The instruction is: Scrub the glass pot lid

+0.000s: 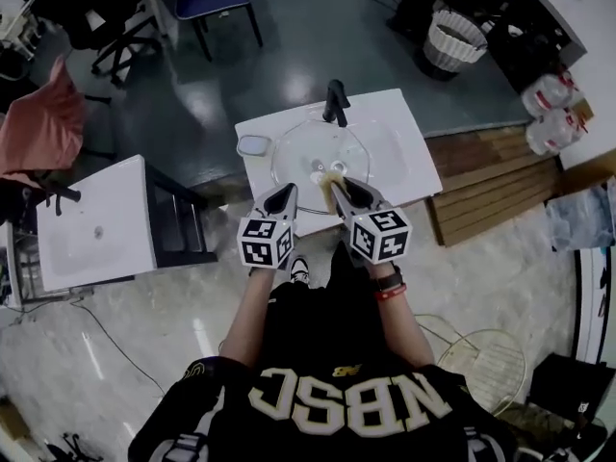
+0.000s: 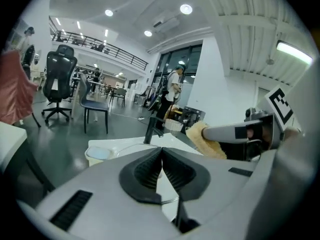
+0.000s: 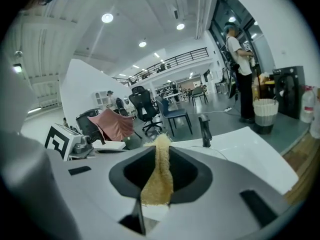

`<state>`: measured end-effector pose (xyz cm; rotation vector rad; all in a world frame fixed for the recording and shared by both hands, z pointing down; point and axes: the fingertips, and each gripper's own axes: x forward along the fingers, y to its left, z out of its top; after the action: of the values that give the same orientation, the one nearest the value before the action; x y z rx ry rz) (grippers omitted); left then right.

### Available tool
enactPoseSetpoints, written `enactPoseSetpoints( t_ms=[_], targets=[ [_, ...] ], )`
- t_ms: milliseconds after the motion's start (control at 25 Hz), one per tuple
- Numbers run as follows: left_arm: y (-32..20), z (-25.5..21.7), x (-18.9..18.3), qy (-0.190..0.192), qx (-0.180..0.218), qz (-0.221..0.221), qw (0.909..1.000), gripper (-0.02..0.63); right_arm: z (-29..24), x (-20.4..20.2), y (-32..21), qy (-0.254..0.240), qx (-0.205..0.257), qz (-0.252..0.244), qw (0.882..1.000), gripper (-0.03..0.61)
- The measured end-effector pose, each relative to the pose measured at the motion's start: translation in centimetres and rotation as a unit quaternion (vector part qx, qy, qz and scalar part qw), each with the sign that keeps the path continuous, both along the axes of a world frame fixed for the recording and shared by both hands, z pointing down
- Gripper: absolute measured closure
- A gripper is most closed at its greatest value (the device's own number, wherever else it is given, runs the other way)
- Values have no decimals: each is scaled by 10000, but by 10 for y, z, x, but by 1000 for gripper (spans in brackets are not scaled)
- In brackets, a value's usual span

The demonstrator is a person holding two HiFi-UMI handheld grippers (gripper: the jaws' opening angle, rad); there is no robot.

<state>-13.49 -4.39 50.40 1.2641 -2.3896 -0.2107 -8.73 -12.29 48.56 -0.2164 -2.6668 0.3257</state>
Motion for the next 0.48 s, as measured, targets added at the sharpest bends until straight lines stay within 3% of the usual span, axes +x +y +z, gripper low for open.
enactPoseSetpoints(
  t_ms=[200,480],
  targets=[
    [14,51,-33,553,-39,-692,9961,600,35,-41,11,101,517,-779,9956,503],
    [19,100,-48,1048,-548,-1259,9850,600,88,-92,9,640,294,-1449,9869,502]
  ],
)
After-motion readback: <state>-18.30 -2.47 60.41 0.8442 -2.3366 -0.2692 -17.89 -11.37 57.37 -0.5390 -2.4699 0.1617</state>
